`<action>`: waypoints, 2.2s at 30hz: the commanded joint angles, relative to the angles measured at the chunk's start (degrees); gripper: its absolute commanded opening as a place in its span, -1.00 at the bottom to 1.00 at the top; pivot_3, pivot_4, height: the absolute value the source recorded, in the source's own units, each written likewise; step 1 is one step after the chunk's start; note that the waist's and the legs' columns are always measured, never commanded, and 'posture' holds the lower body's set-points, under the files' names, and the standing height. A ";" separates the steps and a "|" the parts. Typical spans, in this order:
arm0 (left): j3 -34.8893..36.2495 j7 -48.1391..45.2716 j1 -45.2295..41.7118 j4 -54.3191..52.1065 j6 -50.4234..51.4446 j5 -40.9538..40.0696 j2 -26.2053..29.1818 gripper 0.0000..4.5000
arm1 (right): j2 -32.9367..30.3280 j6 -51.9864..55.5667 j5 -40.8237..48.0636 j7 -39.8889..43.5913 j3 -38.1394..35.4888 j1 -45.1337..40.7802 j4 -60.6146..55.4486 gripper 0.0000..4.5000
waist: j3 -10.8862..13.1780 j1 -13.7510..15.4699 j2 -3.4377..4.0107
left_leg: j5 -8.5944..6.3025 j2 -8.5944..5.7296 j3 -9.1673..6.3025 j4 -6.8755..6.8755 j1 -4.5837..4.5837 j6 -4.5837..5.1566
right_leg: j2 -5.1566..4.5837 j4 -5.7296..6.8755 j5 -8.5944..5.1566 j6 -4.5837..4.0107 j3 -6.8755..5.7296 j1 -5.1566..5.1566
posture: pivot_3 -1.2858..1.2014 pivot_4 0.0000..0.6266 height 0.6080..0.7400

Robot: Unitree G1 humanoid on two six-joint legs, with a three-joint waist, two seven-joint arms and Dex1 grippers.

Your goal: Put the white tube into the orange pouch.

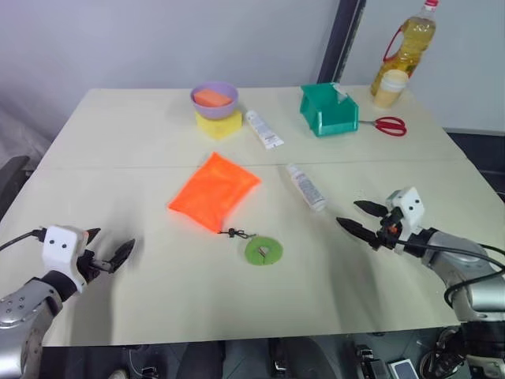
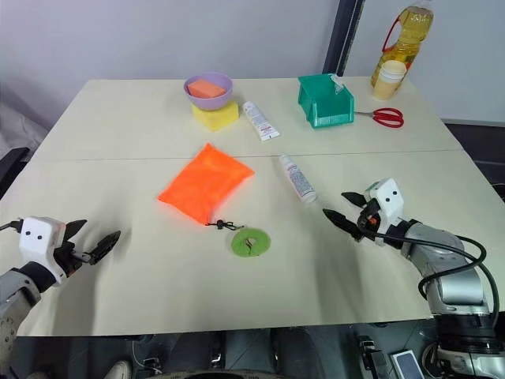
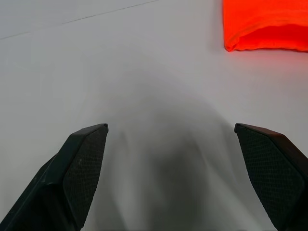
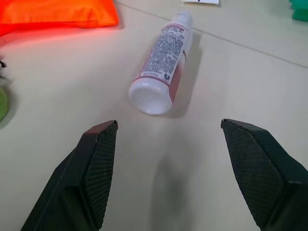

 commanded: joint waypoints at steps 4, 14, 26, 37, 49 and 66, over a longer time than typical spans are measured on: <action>1.21 0.39 -1.55 -1.32 0.27 -0.06 0.70 1.00 | -0.18 -0.89 0.48 -0.05 -1.19 0.05 -1.64 0.58 | 0.00 0.01 0.00 | 0.00 0.00 0.02 0.00 0.00 0.00 | 0.00 0.00 0.00 0.00 0.02 0.00 | 0.03 -0.52 0.87; -2.17 -0.12 -4.53 -2.08 -5.57 4.76 0.83 1.00 | 0.90 1.47 1.34 -1.55 0.49 -1.82 -4.61 0.58 | 0.00 0.01 0.00 | 0.00 0.00 0.04 0.00 0.00 0.00 | 0.01 0.00 0.00 0.00 0.04 -0.03 | 0.03 -0.52 0.87; -15.45 -0.72 -15.76 7.35 -27.98 23.28 4.65 1.00 | 4.14 6.26 3.18 -4.53 4.32 -1.52 -15.07 0.58 | 0.00 0.13 0.00 | 0.00 -0.01 0.17 -0.03 -0.06 0.00 | 0.02 0.00 0.01 0.02 0.10 -0.11 | 0.03 -0.52 0.87; -25.92 -2.53 -29.09 23.40 -43.40 31.66 5.72 1.00 | 6.30 7.68 3.64 -6.73 6.47 -2.41 -17.59 0.58 | -0.01 0.02 0.00 | 0.00 -0.09 0.51 -0.08 -0.13 0.00 | 0.06 0.00 0.14 0.26 0.18 -0.28 | 0.03 -0.52 0.87; -23.44 -6.20 -26.96 24.48 -46.36 25.93 8.31 1.00 | 6.43 7.68 3.95 -7.60 5.90 -0.86 -19.07 0.58 | -0.01 -0.18 0.00 | 0.00 -0.06 0.64 -0.09 -0.11 0.01 | 0.10 0.02 0.23 0.42 0.31 -0.33 | 0.03 -0.52 0.87; -26.35 1.72 -30.20 25.27 -46.05 35.08 5.43 1.00 | 6.36 7.91 4.09 -6.82 6.82 -1.60 -18.55 0.58 | -0.02 -0.05 -0.02 | 0.00 -0.13 1.00 -0.04 -0.10 0.01 | 0.14 0.06 0.35 0.64 0.65 -0.47 | 0.03 -0.52 0.87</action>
